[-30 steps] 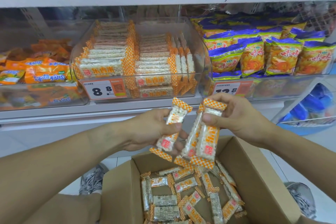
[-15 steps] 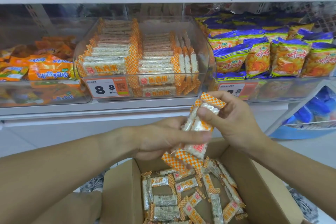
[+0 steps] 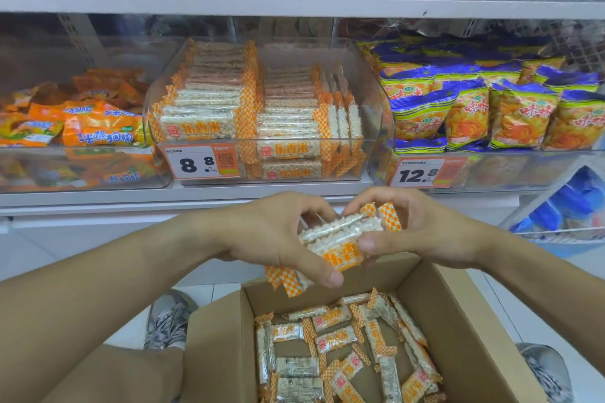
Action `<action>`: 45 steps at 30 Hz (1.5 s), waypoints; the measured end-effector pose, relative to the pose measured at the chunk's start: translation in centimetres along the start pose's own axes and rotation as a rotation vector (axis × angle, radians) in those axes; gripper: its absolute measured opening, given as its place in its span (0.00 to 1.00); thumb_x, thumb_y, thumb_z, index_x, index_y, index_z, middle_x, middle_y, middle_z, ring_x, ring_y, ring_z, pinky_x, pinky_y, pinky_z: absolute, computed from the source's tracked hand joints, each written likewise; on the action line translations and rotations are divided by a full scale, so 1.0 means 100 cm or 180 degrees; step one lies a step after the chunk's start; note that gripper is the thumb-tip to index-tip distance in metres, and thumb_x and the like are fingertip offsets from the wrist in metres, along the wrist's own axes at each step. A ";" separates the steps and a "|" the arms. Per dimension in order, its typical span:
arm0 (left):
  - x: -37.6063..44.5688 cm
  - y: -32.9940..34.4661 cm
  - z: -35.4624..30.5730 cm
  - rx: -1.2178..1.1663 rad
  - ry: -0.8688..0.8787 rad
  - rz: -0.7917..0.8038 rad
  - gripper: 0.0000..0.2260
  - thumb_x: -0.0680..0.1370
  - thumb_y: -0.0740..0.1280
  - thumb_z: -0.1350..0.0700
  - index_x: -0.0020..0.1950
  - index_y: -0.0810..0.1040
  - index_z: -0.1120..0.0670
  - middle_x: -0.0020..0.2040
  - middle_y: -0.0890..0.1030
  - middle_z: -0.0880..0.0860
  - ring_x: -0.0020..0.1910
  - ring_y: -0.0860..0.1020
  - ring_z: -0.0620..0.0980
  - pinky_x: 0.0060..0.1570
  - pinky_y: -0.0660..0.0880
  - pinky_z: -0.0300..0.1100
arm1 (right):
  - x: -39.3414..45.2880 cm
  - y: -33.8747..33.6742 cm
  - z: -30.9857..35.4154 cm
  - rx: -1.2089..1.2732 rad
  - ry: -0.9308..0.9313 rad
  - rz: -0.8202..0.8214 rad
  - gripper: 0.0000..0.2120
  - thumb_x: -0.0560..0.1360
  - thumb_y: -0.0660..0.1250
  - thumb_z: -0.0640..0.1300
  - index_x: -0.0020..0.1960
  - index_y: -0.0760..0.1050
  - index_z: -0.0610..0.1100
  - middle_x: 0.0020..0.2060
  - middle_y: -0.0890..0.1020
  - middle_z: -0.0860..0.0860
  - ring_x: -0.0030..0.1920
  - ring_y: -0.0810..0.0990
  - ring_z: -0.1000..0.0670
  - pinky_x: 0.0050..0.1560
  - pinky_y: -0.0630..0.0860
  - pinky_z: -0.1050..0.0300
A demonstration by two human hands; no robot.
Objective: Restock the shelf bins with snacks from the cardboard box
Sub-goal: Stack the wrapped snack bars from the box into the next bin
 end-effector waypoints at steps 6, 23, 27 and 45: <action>-0.024 -0.034 0.001 0.0106 0.0250 -0.0943 0.27 0.58 0.82 0.42 0.54 0.83 0.44 0.52 0.82 0.38 0.49 0.79 0.31 0.52 0.78 0.38 | 0.013 0.018 0.022 -0.0494 -0.0579 -0.0349 0.19 0.69 0.76 0.39 0.60 0.82 0.43 0.52 0.86 0.50 0.47 0.86 0.48 0.42 0.82 0.55; -0.036 -0.088 0.046 0.0370 0.1194 -0.3357 0.27 0.75 0.72 0.42 0.70 0.70 0.48 0.66 0.70 0.47 0.66 0.69 0.41 0.66 0.63 0.33 | 0.098 0.016 0.049 -0.0407 -0.1500 -0.1811 0.16 0.63 0.81 0.46 0.49 0.84 0.47 0.45 0.87 0.50 0.46 0.84 0.52 0.48 0.81 0.54; -0.024 -0.097 0.065 0.1444 0.0883 -0.3376 0.27 0.73 0.65 0.47 0.71 0.71 0.52 0.67 0.69 0.52 0.69 0.64 0.50 0.67 0.56 0.34 | 0.136 -0.003 0.056 -0.1154 -0.1676 -0.2810 0.16 0.66 0.82 0.43 0.50 0.80 0.50 0.48 0.85 0.53 0.51 0.83 0.55 0.51 0.78 0.56; 0.007 -0.090 0.076 0.2123 0.0415 -0.3031 0.31 0.71 0.62 0.44 0.74 0.63 0.48 0.67 0.68 0.53 0.67 0.61 0.54 0.74 0.56 0.56 | 0.286 -0.071 0.085 -0.3423 -0.0222 -0.2489 0.24 0.76 0.71 0.56 0.71 0.73 0.55 0.71 0.74 0.54 0.69 0.73 0.50 0.55 0.63 0.67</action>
Point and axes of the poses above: each hand's wrist, its own x-axis towards the middle knuckle, its own y-axis out of the palm, z = x × y, the point moved 1 cm from there along x, towards the middle knuckle
